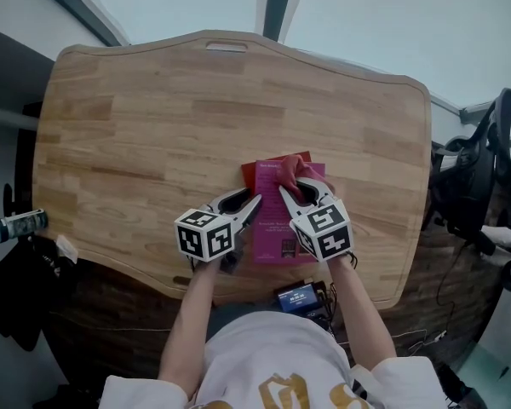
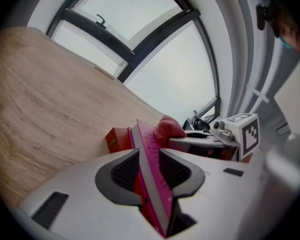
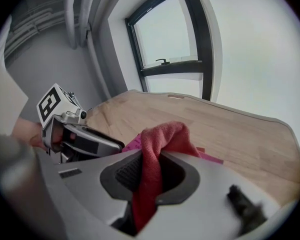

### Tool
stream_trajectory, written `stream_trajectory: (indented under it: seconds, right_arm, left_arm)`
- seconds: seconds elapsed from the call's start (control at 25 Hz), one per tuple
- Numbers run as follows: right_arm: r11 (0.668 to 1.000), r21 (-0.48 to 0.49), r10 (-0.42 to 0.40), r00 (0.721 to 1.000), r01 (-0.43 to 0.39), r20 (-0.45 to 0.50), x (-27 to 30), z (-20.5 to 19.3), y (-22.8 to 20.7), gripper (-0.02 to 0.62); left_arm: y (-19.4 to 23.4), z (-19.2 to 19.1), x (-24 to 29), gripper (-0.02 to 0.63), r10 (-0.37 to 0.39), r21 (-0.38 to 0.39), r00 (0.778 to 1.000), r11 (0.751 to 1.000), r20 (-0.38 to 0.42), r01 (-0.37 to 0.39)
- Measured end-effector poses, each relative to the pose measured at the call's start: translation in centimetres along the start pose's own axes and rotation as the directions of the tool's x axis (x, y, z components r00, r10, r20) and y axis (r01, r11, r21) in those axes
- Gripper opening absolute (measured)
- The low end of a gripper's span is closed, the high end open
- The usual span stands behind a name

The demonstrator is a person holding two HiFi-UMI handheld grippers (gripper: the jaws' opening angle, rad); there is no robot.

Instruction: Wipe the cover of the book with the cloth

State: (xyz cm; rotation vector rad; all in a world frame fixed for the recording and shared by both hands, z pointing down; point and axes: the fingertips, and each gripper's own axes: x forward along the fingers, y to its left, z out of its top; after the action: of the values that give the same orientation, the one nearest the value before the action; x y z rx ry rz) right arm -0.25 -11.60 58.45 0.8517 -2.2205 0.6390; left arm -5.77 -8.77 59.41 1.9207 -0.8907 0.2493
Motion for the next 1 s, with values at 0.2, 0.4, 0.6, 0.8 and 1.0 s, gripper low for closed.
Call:
stream_trajectory:
  seconds: [0.2,0.4,0.6,0.8,1.0]
  right_arm:
    - [1.0,0.024,0.014,1.0,-0.014,-0.028,0.2,-0.1,-0.2,0.071]
    - [0.998,0.049,0.033,0.998,-0.031,-0.054,0.5,-0.3,-0.1,0.071]
    - [0.996,0.051,0.071,0.995,-0.068,-0.068,1.5,0.5,0.7,0.071]
    - [0.997,0.014,0.078,0.995,-0.077,-0.064,1.9,0.8,1.1,0.071]
    - [0.994,0.043,0.106,0.992,-0.103,-0.074,2.0,0.7,1.1,0.071]
  left_arm:
    - [-0.2,-0.7,0.8,0.087,-0.029,-0.061,0.998,0.998,-0.05,0.026]
    - [-0.4,-0.9,0.8,0.075,-0.04,-0.068,0.997,0.997,-0.06,0.035]
    - [-0.3,-0.9,0.9,0.075,-0.029,-0.04,0.997,0.999,-0.074,0.026]
    - [-0.3,-0.9,0.9,0.075,-0.009,-0.026,0.997,1.0,-0.072,0.007]
    - [-0.2,-0.9,0.9,0.078,0.008,0.0,0.997,1.0,-0.08,-0.008]
